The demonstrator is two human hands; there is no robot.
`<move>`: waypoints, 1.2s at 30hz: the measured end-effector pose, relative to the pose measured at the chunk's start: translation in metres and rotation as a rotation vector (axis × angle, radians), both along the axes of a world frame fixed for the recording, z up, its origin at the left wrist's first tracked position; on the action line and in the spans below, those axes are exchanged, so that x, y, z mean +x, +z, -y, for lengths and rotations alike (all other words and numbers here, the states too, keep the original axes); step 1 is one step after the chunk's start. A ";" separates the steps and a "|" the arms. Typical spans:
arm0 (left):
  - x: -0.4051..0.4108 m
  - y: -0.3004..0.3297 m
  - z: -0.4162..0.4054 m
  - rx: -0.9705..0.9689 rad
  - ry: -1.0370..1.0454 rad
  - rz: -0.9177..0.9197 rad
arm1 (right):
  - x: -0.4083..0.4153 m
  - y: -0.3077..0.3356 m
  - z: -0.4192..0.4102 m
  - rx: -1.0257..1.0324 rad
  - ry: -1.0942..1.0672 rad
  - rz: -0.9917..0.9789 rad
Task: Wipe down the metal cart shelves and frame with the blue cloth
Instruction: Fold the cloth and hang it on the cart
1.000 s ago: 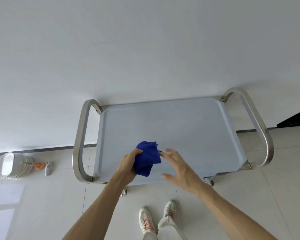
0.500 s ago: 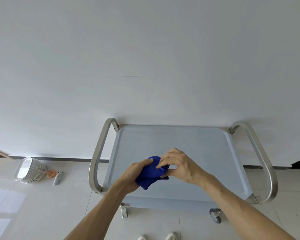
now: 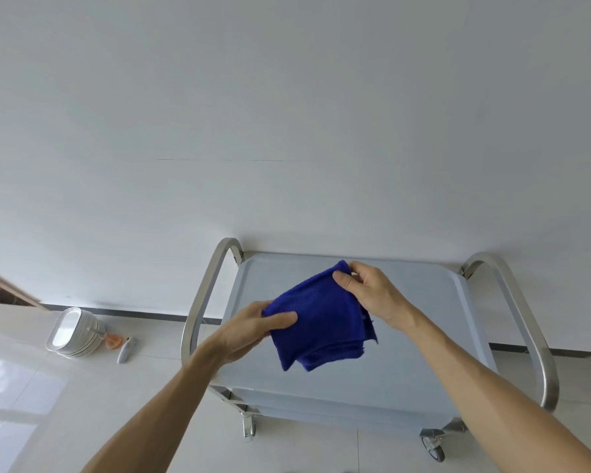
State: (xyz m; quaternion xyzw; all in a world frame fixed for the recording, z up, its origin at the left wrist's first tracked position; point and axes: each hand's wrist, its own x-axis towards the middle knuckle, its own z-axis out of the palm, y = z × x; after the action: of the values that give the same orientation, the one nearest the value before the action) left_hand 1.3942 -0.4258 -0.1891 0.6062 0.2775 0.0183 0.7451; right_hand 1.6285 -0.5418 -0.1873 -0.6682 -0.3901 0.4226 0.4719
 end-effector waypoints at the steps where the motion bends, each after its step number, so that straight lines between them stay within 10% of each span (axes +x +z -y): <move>1: 0.001 0.001 0.000 -0.063 0.032 0.024 | -0.002 -0.004 -0.002 -0.019 -0.022 -0.040; 7: 0.000 -0.007 0.003 -0.318 0.295 0.079 | -0.036 -0.022 -0.007 0.012 -0.098 0.176; 13: -0.016 -0.010 -0.020 -0.467 0.543 0.056 | -0.080 -0.019 0.000 0.280 0.409 0.605; 17: -0.020 -0.010 -0.033 -0.510 0.533 0.107 | -0.106 -0.017 -0.023 0.343 0.386 0.904; 24: -0.046 -0.017 -0.071 -0.443 0.421 0.198 | -0.121 0.016 -0.081 0.174 0.043 0.396; 36: -0.117 -0.012 -0.134 0.292 -0.011 -0.040 | -0.107 0.103 -0.167 0.242 -0.053 0.405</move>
State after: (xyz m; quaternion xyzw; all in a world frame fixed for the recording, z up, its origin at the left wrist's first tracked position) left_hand 1.2777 -0.2919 -0.2012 0.7098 0.2830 0.0422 0.6436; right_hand 1.5217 -0.3744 -0.0847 -0.6879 -0.5069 0.2174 0.4718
